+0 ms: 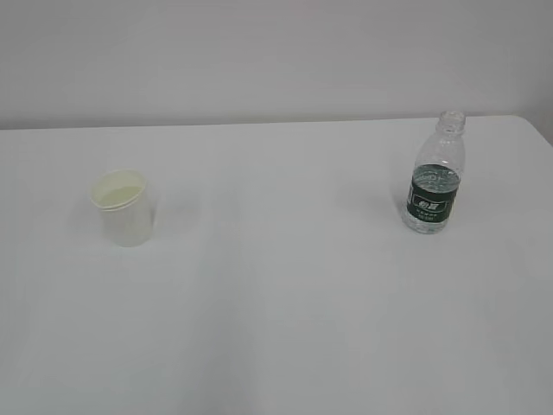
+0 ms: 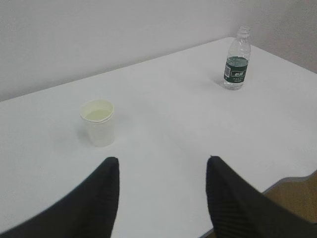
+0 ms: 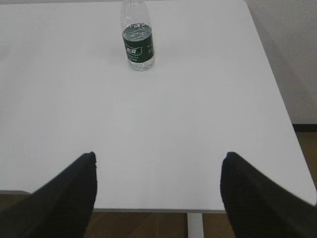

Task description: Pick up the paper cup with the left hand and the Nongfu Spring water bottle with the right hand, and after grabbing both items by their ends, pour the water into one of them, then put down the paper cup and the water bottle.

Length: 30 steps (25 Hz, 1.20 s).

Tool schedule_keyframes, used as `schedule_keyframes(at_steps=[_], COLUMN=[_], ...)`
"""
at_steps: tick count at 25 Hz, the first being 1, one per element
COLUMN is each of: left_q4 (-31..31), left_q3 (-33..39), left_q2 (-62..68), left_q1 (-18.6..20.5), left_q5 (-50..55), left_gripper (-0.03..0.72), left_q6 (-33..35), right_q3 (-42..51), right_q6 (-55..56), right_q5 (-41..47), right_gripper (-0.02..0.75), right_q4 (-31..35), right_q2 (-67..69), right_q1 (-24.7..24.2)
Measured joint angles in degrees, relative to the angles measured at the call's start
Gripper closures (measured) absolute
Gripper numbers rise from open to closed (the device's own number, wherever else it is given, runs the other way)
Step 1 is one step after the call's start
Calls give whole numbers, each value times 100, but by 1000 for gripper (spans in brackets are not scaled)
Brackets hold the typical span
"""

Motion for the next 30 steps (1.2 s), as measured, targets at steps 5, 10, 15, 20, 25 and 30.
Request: schedule_keyframes(at_steps=[5, 10, 15, 20, 25, 30], left_q4=[-3, -16, -16, -16, -16, 21], left_q3=[9, 105, 287, 510, 570, 570], left_q2=[0, 0, 0, 0, 0, 0], left_q1=[0, 0, 0, 0, 0, 0], left_q5=[238, 453, 475, 553, 589, 589], left_gripper=[289, 290, 290, 291, 291, 291], left_q6=[0, 0, 0, 0, 0, 0], right_q3=[0, 0, 0, 0, 0, 190], right_q6=[0, 0, 9, 9, 9, 9], right_q5=[13, 16, 25, 25, 25, 25], right_gripper=[148, 148, 148, 148, 148, 148], right_q4=[-273, -384, -559, -776, -953, -987], right_q2=[0, 0, 0, 0, 0, 0], right_q1=[0, 0, 0, 0, 0, 0])
